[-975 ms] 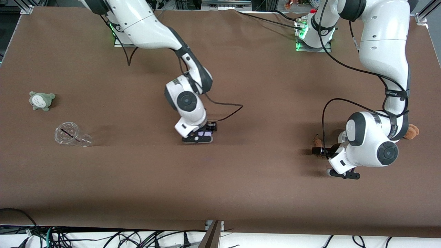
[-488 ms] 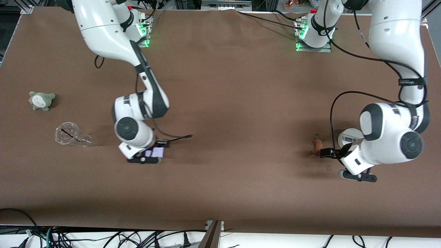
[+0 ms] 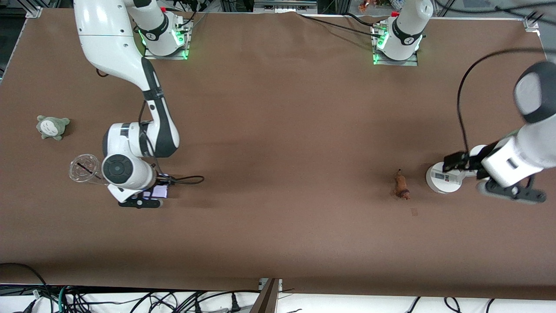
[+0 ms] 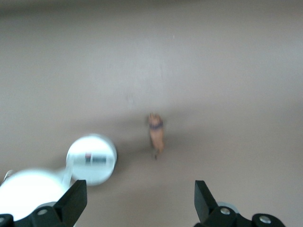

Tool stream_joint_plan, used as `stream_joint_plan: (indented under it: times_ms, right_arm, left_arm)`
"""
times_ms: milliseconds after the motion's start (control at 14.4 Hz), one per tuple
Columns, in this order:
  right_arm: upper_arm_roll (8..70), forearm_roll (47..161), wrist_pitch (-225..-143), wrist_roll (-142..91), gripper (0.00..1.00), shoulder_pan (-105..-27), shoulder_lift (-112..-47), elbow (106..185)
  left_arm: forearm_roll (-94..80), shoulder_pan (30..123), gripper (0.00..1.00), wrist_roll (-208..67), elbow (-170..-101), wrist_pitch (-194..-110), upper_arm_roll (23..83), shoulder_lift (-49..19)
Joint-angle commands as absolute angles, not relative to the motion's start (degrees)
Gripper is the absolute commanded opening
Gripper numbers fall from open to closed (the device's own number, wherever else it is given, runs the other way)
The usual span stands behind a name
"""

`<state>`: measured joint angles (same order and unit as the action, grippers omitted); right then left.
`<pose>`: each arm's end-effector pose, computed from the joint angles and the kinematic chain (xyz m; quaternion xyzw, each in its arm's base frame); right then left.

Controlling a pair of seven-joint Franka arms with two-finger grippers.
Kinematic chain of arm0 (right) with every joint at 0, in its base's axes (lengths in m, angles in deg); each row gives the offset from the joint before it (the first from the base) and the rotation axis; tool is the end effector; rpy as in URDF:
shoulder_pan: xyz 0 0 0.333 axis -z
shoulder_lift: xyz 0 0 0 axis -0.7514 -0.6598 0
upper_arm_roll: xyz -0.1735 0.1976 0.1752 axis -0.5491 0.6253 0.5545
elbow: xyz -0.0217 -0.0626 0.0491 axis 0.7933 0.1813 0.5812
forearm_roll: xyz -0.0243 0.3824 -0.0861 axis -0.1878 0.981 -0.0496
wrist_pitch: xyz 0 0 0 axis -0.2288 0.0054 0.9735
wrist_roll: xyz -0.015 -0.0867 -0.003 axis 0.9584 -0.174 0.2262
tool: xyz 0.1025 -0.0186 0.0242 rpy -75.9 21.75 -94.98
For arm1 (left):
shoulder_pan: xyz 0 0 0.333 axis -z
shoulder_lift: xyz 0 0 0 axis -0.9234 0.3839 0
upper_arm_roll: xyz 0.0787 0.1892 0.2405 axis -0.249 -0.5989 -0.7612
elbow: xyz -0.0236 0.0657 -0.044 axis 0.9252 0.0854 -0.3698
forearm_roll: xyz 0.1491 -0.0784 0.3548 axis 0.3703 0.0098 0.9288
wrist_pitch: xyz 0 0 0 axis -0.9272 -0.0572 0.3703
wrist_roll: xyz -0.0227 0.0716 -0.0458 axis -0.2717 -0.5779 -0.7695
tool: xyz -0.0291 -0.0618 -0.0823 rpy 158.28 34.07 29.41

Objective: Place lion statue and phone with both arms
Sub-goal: 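Release the lion with the left gripper while the right gripper carries the phone, then lower the phone beside the glass cup and open the right gripper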

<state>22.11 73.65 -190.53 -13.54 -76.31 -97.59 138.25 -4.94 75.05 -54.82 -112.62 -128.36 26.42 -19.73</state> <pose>0.6705 0.1006 0.2203 0.9939 -0.0096 -0.0618 0.0912 0.6610 -0.0194 0.5249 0.9964 -0.0736 -0.0249 0.0336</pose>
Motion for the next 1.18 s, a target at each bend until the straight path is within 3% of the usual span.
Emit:
stream_joint_plan:
  times_ms: [0, 418, 557, 766, 1115]
  right_arm:
    - [21.7, 75.8, -191.2, -19.2, 0.34, -73.3, -94.2, 142.9]
    - [21.8, 78.5, -191.3, -24.4, 0.34, -70.6, -94.6, 143.7]
    - [21.8, 78.5, -191.8, -25.5, 0.34, -70.3, -94.9, 143.8]
    - [22.0, 78.5, -195.7, -27.7, 0.34, -70.1, -95.5, 145.8]
    - [22.1, 78.5, -197.6, -28.9, 0.36, -69.5, -96.2, 146.5]
  left_arm:
    - [-3.6, 74.6, 1.0, -58.2, -115.2, -120.4, 26.3, -26.1]
    - [0.1, 73.5, 1.0, -61.3, -124.1, -117.0, 27.2, -35.4]
    - [2.7, 73.6, 1.0, -64.8, -127.7, -117.4, 30.9, -39.0]
    - [5.1, 73.4, 1.0, -69.0, -129.9, -117.3, 35.9, -42.1]
    - [5.1, 72.7, 1.0, -67.5, -128.5, -119.6, 36.0, -42.0]
